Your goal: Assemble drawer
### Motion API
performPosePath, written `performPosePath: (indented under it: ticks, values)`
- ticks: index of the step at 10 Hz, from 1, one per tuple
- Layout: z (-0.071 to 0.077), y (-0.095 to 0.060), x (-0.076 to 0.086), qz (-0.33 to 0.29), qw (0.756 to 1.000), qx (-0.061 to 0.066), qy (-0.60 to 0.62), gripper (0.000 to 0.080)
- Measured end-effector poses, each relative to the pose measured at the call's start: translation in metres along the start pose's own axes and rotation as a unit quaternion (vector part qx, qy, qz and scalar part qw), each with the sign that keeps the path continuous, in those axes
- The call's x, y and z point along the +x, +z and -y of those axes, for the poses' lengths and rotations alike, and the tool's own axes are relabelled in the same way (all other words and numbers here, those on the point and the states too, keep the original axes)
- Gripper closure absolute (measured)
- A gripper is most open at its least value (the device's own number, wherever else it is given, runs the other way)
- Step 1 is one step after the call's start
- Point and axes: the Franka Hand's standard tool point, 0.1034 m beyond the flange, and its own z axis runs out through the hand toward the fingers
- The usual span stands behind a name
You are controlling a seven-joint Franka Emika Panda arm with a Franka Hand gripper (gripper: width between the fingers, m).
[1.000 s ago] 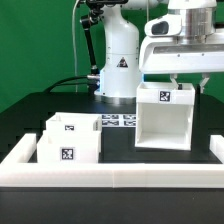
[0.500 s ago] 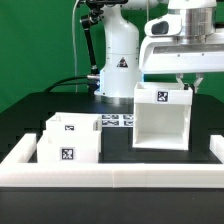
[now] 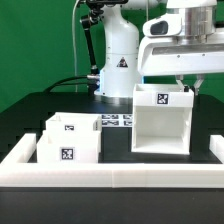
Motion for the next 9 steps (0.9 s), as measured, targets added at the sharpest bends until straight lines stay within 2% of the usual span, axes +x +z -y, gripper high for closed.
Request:
performPosePath:
  ticks: [4,5,9]
  values:
    - [0.007,-0.004,0.051,-0.033,0.999,0.012,-0.007,0.0761]
    - [0.002,-0.006,0.064,-0.039,0.998,0.015,-0.041,0.0761]
    - [0.004,-0.006,0.067,-0.045,0.998,0.016,-0.030,0.0761]
